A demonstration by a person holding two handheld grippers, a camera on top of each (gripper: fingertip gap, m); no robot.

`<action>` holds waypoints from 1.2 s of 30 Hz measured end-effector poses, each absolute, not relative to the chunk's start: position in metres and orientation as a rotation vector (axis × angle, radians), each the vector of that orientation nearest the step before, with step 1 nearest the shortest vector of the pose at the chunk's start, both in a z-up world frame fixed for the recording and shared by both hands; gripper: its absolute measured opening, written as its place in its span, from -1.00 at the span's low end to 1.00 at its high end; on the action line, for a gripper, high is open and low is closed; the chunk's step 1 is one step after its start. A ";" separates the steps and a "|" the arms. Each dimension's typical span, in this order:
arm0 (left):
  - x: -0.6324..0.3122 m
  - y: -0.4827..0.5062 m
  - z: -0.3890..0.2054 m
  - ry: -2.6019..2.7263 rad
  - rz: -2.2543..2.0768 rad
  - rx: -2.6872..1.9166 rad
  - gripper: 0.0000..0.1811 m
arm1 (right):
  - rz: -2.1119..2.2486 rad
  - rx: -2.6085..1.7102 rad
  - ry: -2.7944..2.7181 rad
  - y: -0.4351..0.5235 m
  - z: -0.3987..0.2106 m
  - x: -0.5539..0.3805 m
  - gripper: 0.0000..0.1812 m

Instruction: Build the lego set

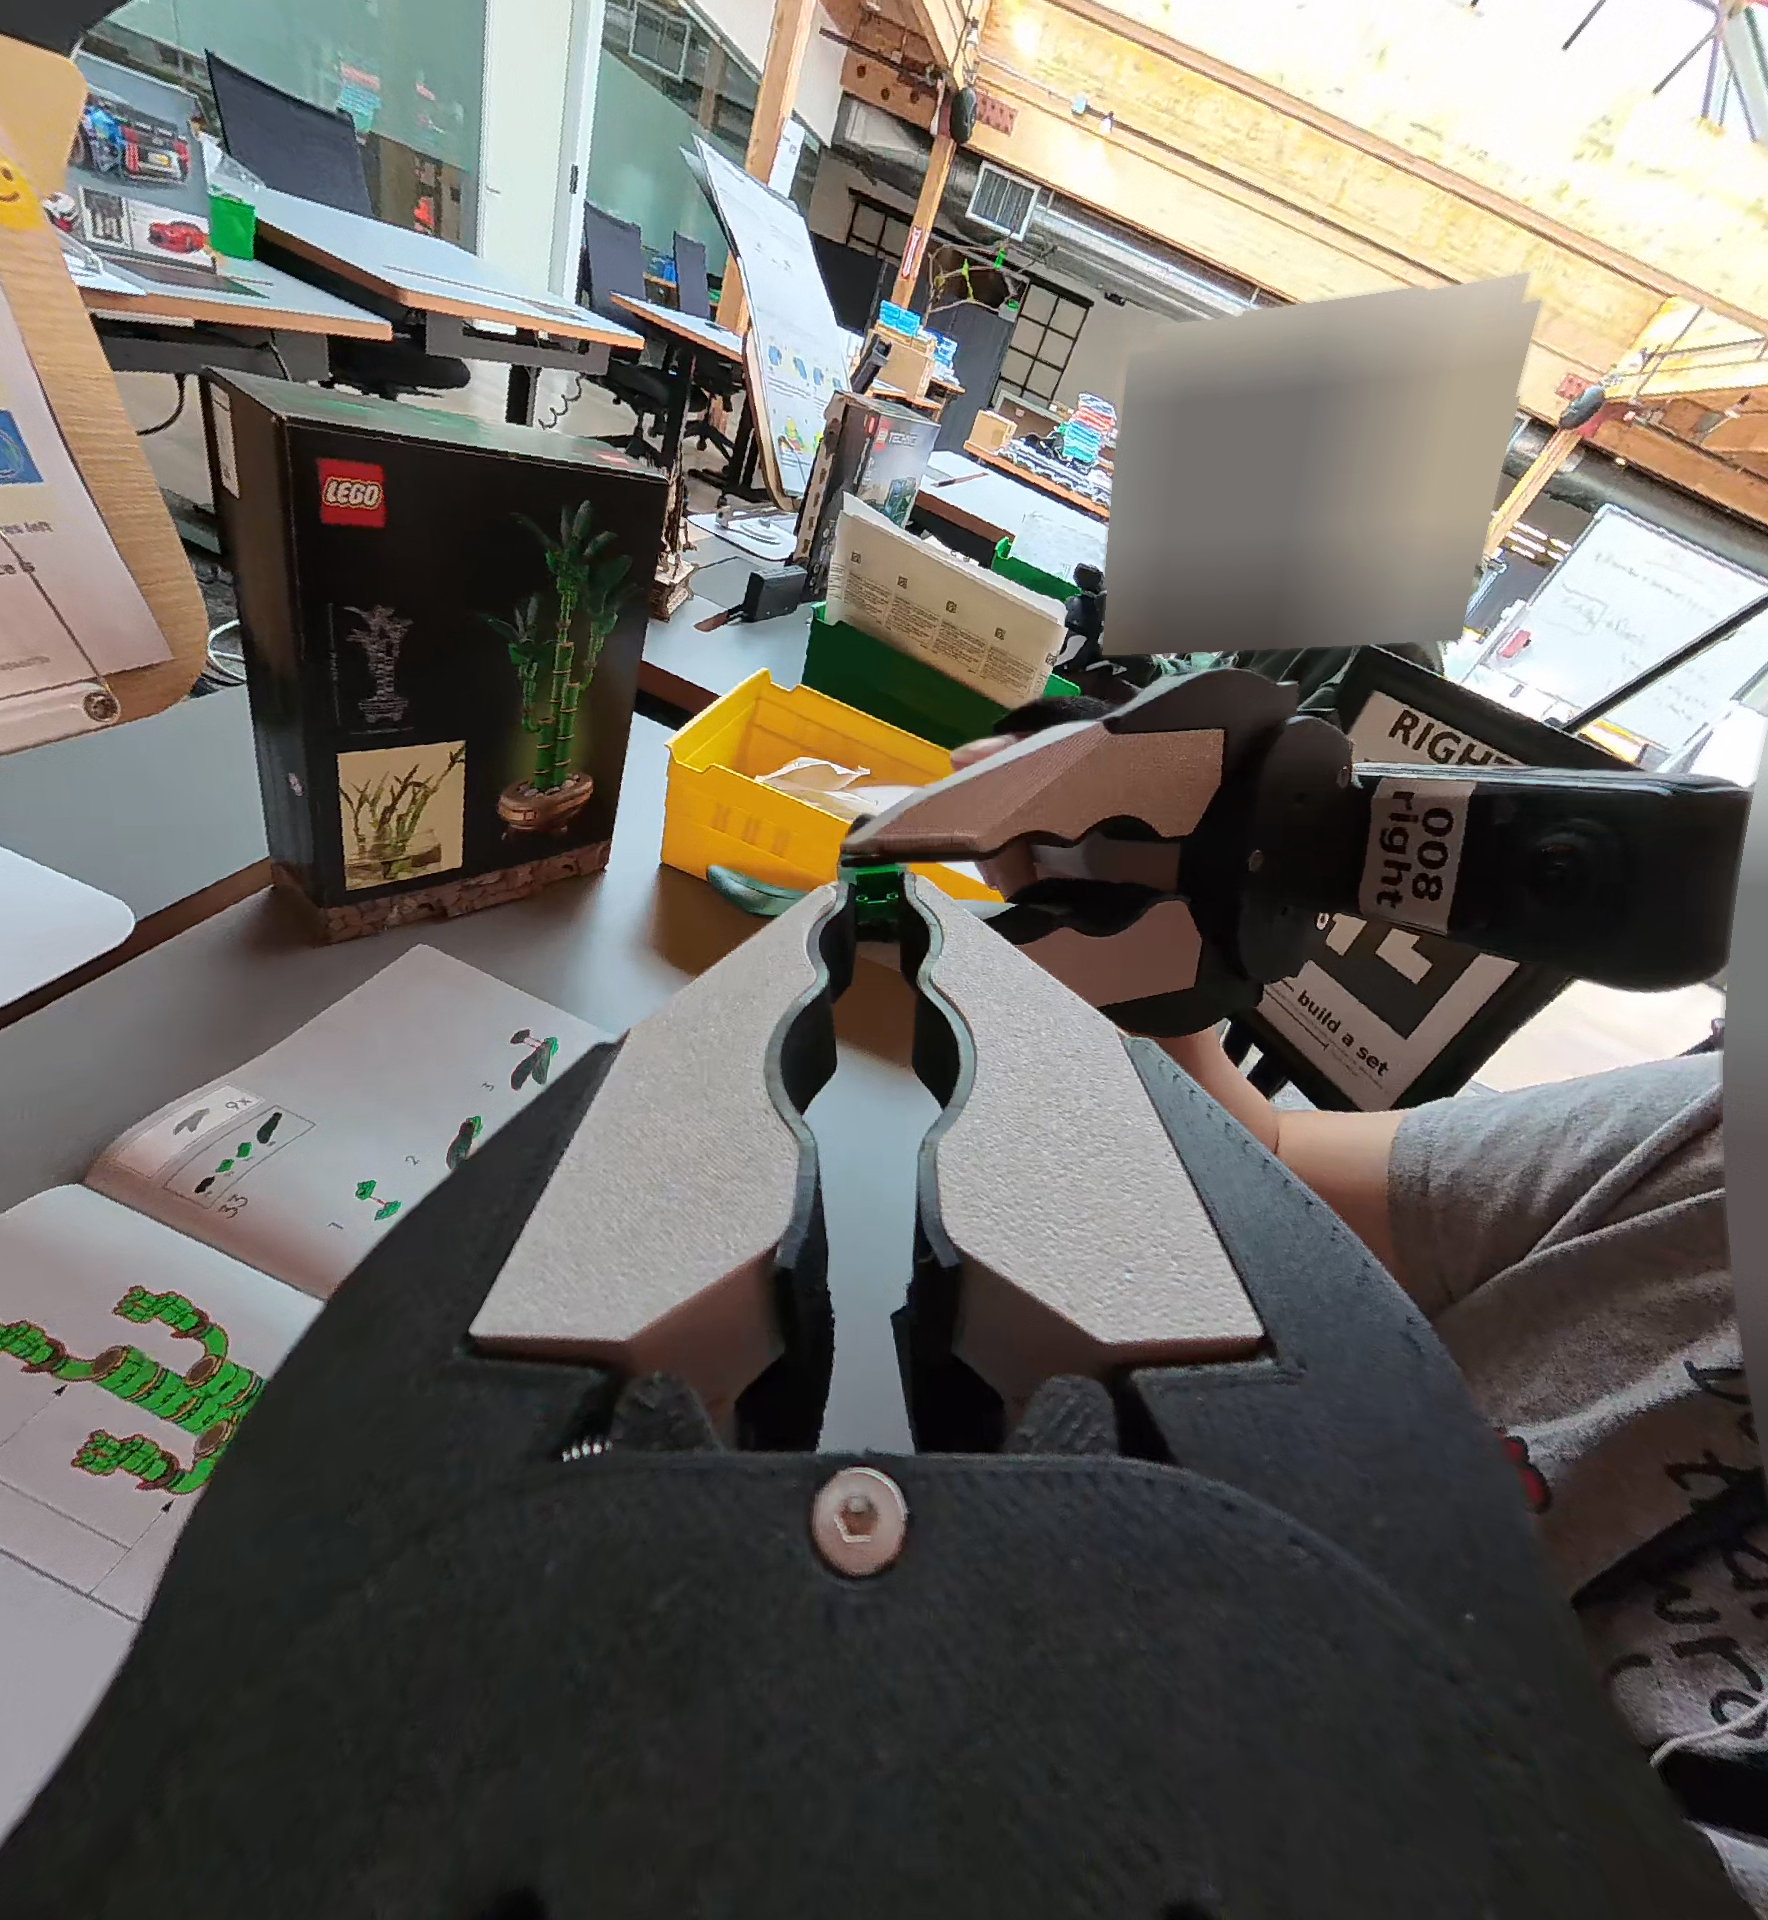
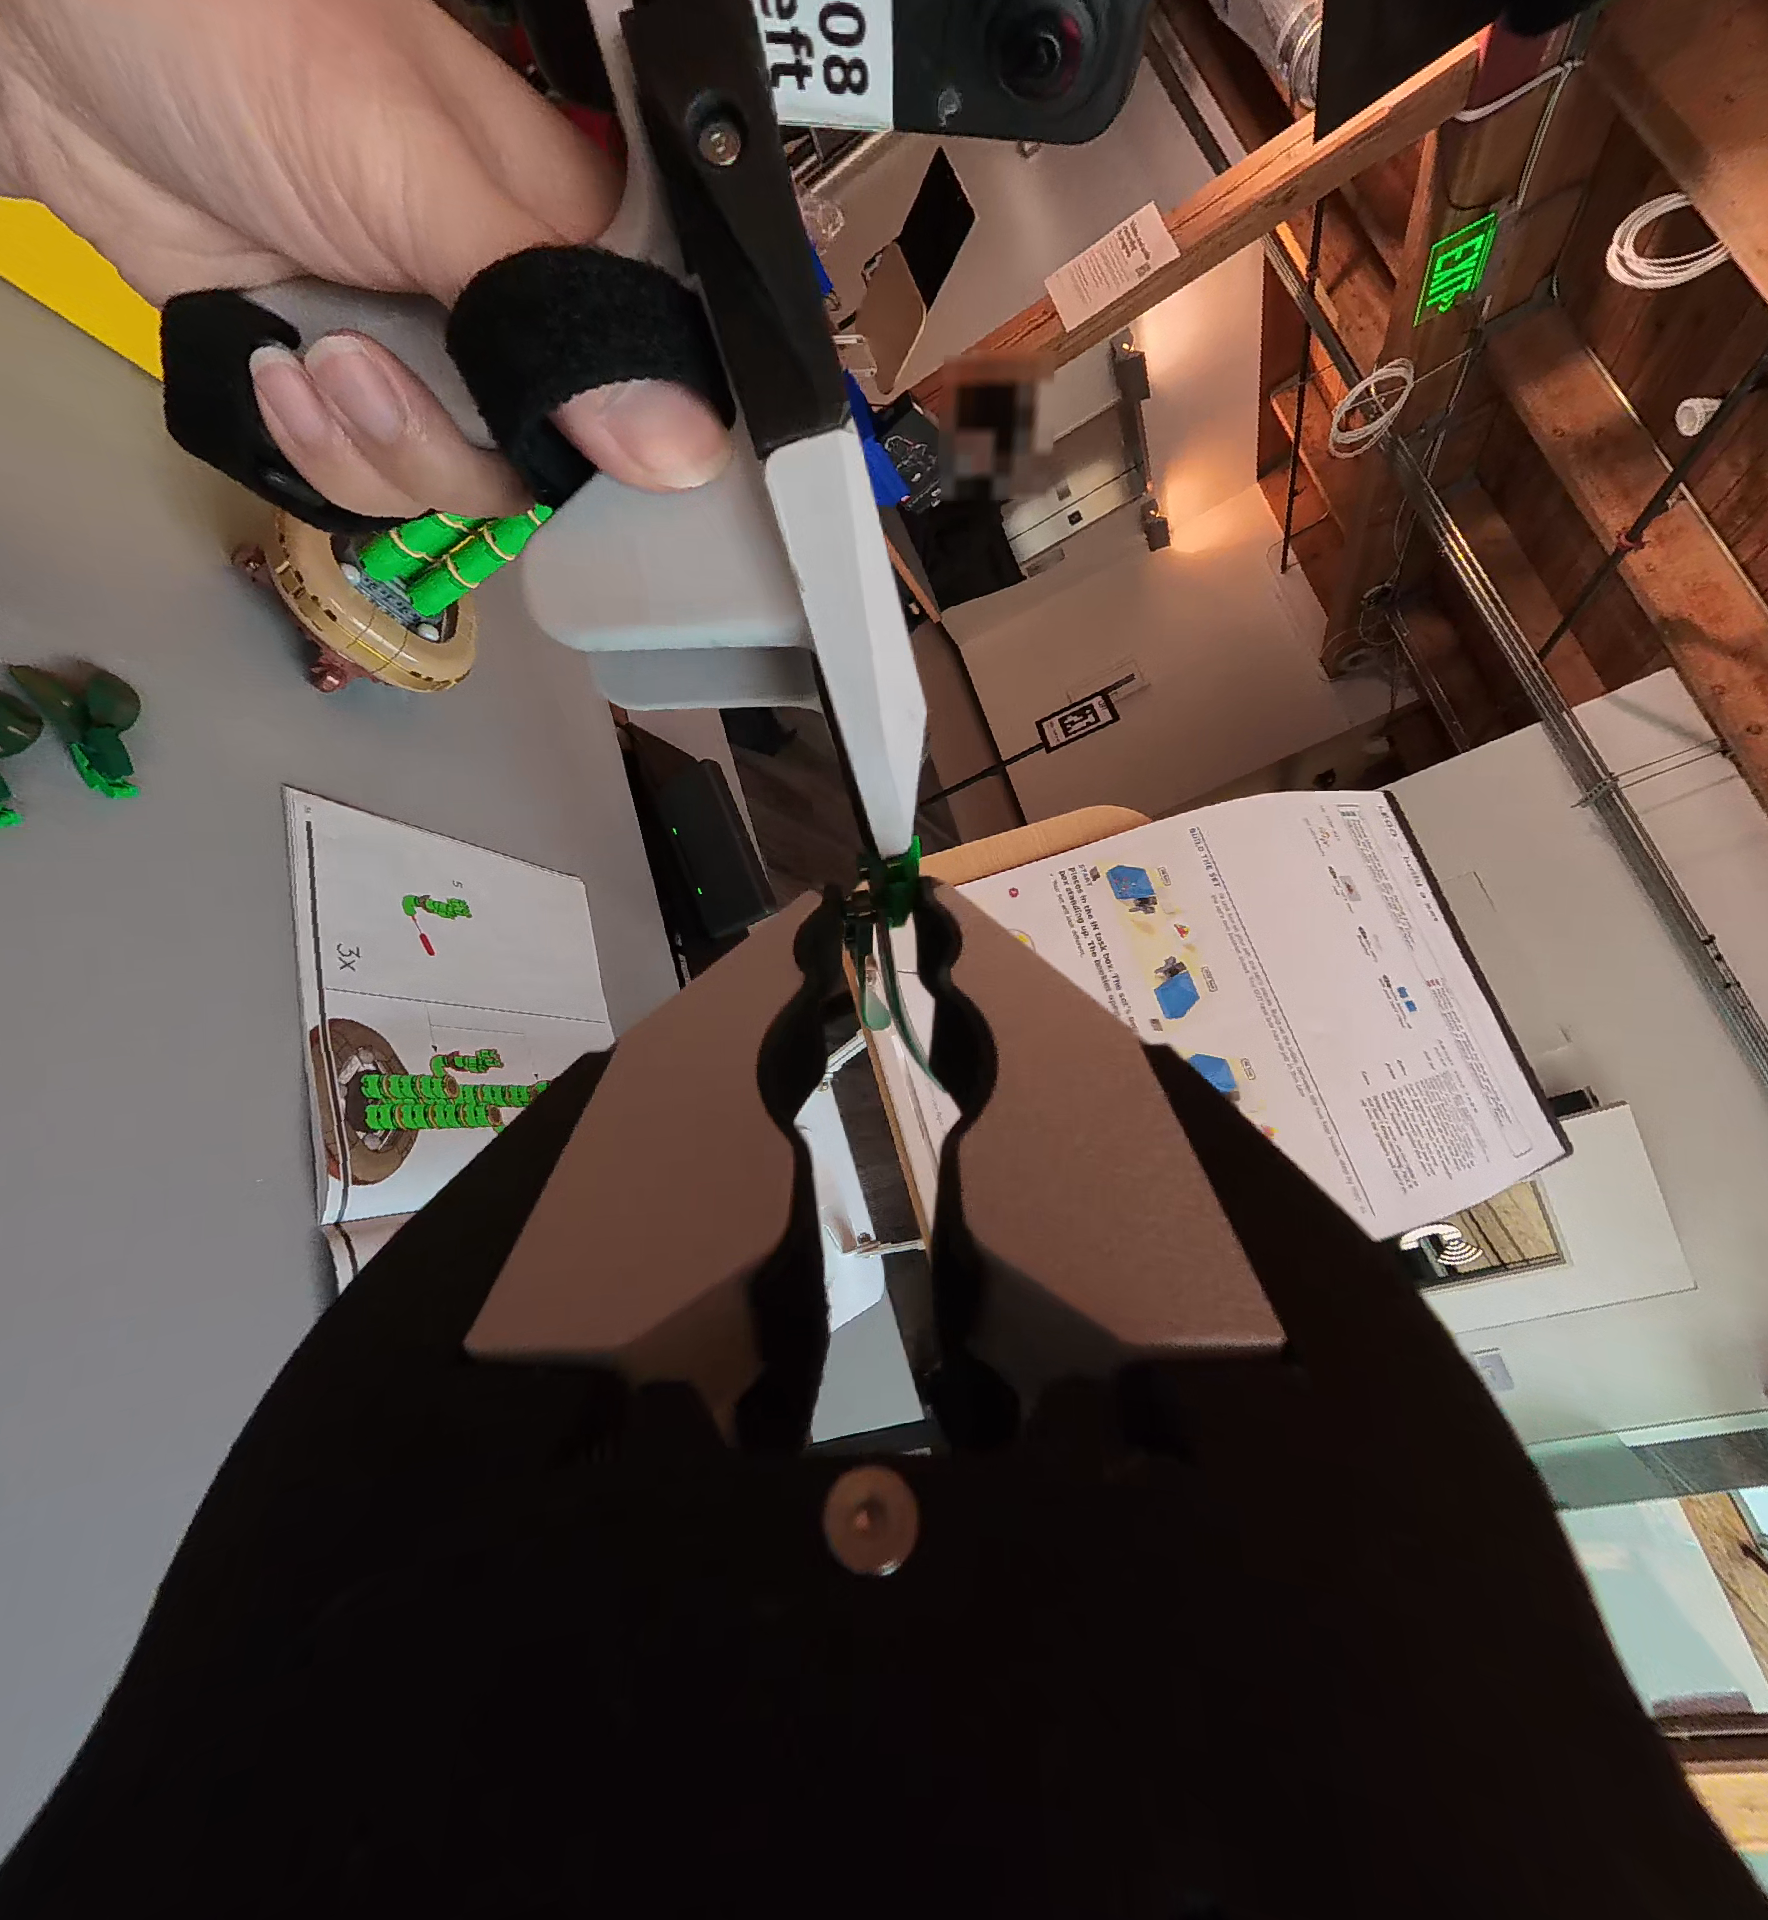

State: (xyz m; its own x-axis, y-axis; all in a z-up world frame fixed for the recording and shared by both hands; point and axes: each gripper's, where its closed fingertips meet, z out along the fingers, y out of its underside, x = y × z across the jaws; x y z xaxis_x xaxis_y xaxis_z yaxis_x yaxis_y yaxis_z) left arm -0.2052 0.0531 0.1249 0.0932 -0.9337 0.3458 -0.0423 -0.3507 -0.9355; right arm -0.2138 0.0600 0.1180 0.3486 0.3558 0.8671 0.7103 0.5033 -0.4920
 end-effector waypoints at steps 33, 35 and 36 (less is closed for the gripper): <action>-0.205 0.060 0.098 1.023 -1.332 -1.741 -0.93 | -0.163 -1.221 -1.319 0.067 0.092 -0.213 -0.89; -0.205 0.063 0.095 1.022 -1.295 -1.756 -0.93 | -0.183 -1.200 -1.334 0.070 0.089 -0.212 -0.88; -0.204 0.064 0.093 1.019 -1.278 -1.762 -0.93 | -0.195 -1.199 -1.336 0.071 0.088 -0.212 -0.88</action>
State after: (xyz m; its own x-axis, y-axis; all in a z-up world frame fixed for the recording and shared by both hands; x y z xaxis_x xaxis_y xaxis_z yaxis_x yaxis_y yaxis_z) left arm -0.2044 0.0644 0.0934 0.1951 -0.8987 0.3928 -0.1830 -0.4269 -0.8856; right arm -0.2122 0.0710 0.0879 0.3105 0.5005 0.8082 0.7108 0.4423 -0.5469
